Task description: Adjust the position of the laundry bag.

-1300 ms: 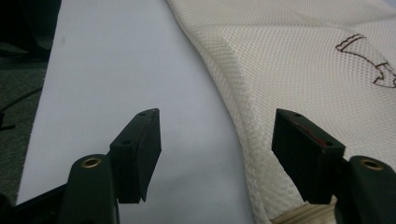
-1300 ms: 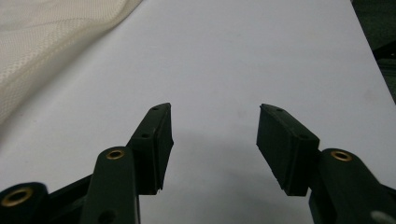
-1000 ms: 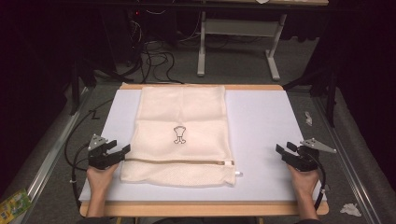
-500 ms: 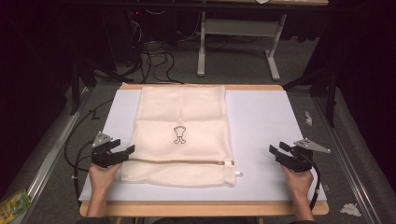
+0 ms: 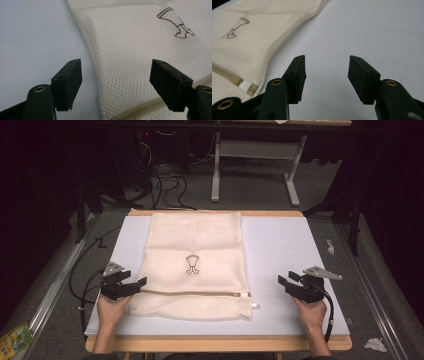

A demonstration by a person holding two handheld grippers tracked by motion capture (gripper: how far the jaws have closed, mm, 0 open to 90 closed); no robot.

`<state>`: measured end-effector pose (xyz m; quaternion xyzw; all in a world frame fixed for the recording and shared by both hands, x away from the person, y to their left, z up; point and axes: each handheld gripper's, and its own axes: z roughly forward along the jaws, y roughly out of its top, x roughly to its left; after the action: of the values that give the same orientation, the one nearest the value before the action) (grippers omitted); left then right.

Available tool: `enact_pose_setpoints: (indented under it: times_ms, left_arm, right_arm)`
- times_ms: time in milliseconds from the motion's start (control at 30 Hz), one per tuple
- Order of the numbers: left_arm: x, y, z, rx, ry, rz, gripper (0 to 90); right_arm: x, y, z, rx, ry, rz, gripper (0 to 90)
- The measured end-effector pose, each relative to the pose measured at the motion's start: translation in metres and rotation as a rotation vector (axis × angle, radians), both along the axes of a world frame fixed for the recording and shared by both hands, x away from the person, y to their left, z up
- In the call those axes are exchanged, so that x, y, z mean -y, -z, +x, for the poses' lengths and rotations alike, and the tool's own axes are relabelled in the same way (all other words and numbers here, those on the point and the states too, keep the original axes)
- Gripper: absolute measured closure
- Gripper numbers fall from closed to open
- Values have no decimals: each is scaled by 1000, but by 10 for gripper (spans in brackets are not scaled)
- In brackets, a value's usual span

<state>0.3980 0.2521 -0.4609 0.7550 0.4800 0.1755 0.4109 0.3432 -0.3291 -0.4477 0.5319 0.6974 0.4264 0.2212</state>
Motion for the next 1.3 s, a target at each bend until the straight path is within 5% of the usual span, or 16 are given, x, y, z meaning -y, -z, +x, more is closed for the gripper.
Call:
enact_pose_setpoints:
  times_ms: [200, 500, 767, 1167, 1300]
  left_arm:
    - [5, -8, 0, -16, 10, 5, 256]
    - [16, -6, 9, -98, -6, 36, 254]
    - [19, 1, 12, -142, -25, 59, 275]
    - [21, 7, 17, -174, -33, 70, 458]
    - [22, 7, 19, -182, -30, 87, 600]
  right_arm:
    - [-28, -4, 10, -40, -67, -9, 488]
    - [-72, -5, 22, -97, -170, -26, 473]
    - [-97, 2, 34, -164, -209, -60, 485]
    - [-111, 15, 52, -252, -205, -75, 575]
    - [-118, 16, 54, -271, -222, -89, 685]
